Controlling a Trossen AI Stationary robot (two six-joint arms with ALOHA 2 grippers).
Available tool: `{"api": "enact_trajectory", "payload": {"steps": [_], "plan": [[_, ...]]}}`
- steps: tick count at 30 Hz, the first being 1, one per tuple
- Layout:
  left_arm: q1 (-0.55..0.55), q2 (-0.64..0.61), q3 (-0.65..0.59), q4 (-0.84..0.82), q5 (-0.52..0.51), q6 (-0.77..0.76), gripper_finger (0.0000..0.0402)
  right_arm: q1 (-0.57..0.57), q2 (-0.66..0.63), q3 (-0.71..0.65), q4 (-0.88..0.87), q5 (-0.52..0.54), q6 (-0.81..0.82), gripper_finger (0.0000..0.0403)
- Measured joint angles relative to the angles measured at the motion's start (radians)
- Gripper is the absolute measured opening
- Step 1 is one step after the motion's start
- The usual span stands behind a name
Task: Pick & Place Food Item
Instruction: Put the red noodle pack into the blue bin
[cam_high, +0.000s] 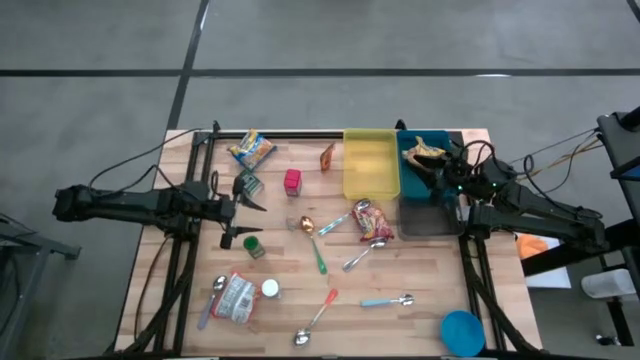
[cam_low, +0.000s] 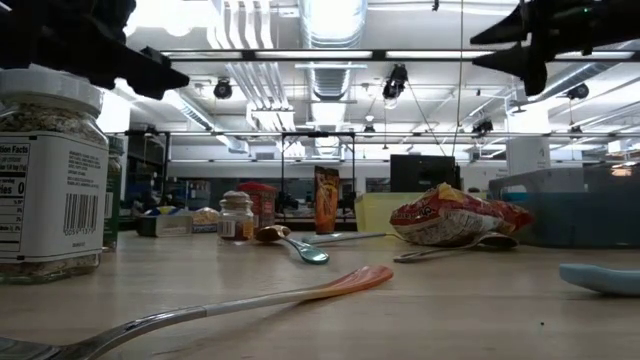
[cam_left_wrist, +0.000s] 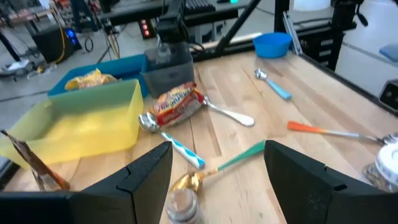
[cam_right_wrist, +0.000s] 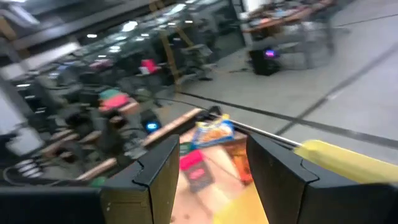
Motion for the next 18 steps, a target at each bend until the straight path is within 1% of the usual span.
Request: {"api": "enact_trajectory", "payload": {"steps": [3, 8, 10, 13, 14, 16, 18], "plan": [[0.000, 0.000, 0.000, -0.024, 0.000, 0.000, 0.0258, 0.000, 0.000, 0.000, 0.035, -0.071, -0.021, 0.0183], [0.000, 0.000, 0.000, -0.050, 0.000, 0.001, 0.0259, 0.000, 0.014, 0.001, 0.143, -0.086, -0.022, 0.0183], [0.000, 0.000, 0.000, -0.056, 0.000, 0.001, 0.0259, 0.000, 0.032, 0.002, 0.150, -0.123, -0.023, 0.0183], [0.000, 0.000, 0.000, -0.061, 0.000, 0.001, 0.0259, 0.002, 0.100, 0.001, 0.173, -0.260, -0.023, 0.0183], [0.000, 0.000, 0.000, -0.062, 0.000, 0.002, 0.0259, 0.006, 0.129, 0.001, 0.199, -0.291, -0.023, 0.0183], [0.000, 0.000, 0.000, -0.067, 0.000, 0.003, 0.0259, 0.018, 0.179, 0.001, 0.246, -0.307, -0.031, 0.0183], [0.000, 0.000, 0.000, -0.074, 0.000, 0.003, 0.0259, 0.030, 0.232, 0.014, 0.256, -0.309, -0.074, 0.0183]]}}
